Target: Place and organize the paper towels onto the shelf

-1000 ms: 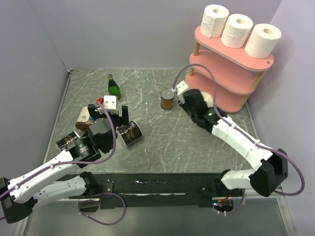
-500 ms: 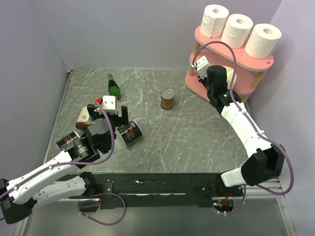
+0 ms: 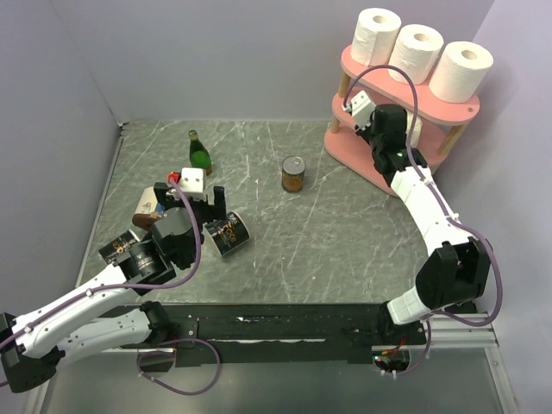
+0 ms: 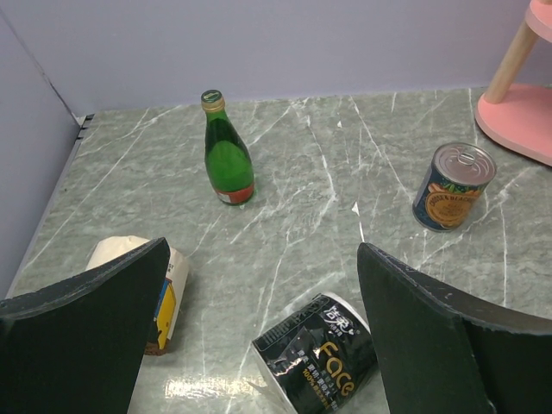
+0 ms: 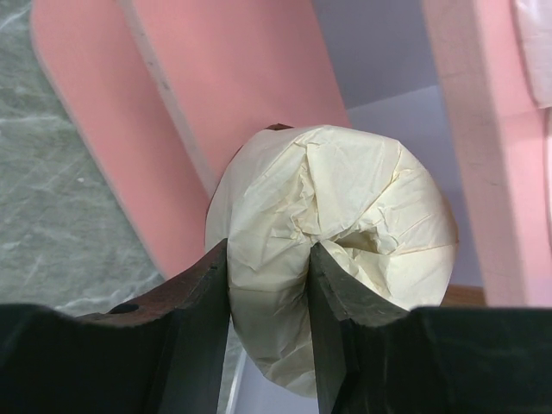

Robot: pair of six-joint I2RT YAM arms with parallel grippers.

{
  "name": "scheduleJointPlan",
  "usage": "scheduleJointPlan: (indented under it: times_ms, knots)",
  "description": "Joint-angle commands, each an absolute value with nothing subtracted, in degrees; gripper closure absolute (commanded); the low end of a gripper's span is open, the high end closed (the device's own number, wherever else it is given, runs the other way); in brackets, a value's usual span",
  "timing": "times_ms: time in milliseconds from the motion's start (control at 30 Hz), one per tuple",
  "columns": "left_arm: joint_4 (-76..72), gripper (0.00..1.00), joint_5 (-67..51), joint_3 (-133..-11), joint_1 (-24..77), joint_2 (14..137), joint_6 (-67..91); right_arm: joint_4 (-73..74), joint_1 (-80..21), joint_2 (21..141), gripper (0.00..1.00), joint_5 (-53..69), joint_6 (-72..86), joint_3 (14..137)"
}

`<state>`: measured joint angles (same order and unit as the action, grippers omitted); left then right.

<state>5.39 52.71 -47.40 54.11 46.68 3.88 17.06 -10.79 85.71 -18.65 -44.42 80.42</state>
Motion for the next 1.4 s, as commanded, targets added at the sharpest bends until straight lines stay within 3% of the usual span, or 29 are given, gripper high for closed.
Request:
scheduleJointPlan:
  times_ms: [0, 167, 567, 1033, 1133, 1267, 1367]
  knots:
    - [4.66, 0.04, 52.12, -49.92, 54.40, 46.76, 4.04, 11.07, -9.05, 86.74, 0.66, -17.23, -47.63, 85.16]
    - [4.83, 0.04, 51.50, -50.10, 54.40, 46.76, 4.31, 12.13, -7.82, 89.73, 0.64, -17.13, -48.16, 87.97]
    - [5.10, 0.04, 50.28, -50.54, 54.40, 46.49, 4.66, 12.13, -8.52, 88.69, 0.45, -22.14, -52.03, 90.79]
    - [5.27, 0.04, 51.15, -50.27, 54.40, 45.62, 4.57, 8.53, -13.53, 83.06, 0.43, -23.38, -53.44, 85.61]
    - [5.19, 0.04, 51.41, -50.19, 54.40, 45.53, 4.66, 8.96, -14.24, 82.53, 0.48, -21.28, -52.12, 84.47]
    - [5.27, 0.04, 51.85, -50.10, 54.40, 45.61, 4.66, 8.35, -14.50, 82.88, 0.64, -19.95, -50.36, 81.84]
    - [5.10, 0.04, 51.94, -49.92, 54.40, 45.70, 4.48, 7.65, -14.50, 84.02, 0.70, -19.51, -50.71, 80.69]
